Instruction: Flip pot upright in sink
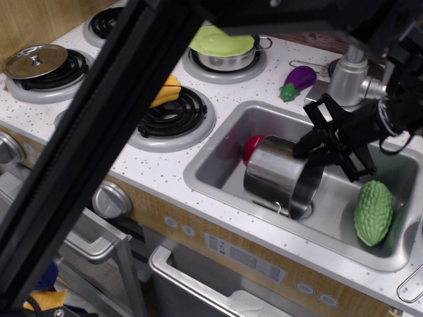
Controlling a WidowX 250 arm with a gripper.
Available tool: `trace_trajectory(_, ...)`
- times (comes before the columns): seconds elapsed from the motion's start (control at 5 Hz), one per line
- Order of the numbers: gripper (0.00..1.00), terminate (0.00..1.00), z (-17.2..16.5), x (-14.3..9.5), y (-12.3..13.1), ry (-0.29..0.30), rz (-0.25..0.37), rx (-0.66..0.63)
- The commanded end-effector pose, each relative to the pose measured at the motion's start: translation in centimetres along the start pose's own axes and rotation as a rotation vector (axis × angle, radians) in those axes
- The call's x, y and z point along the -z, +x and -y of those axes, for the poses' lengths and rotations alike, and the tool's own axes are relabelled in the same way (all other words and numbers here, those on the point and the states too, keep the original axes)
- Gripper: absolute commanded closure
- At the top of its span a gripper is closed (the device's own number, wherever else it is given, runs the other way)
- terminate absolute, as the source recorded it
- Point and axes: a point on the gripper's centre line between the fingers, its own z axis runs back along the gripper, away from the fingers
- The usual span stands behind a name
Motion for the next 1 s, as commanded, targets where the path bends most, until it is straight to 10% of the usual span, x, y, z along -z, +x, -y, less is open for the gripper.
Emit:
trace_trajectory(0.0, 1.0, 0.0, -3.7, -3.9, 0.3, -0.117, 0.042, -0.034)
trace_trajectory(0.8, 1.0, 0.0, -4.6, -1.6, -0.1, -0.447, 0.178, -0.193)
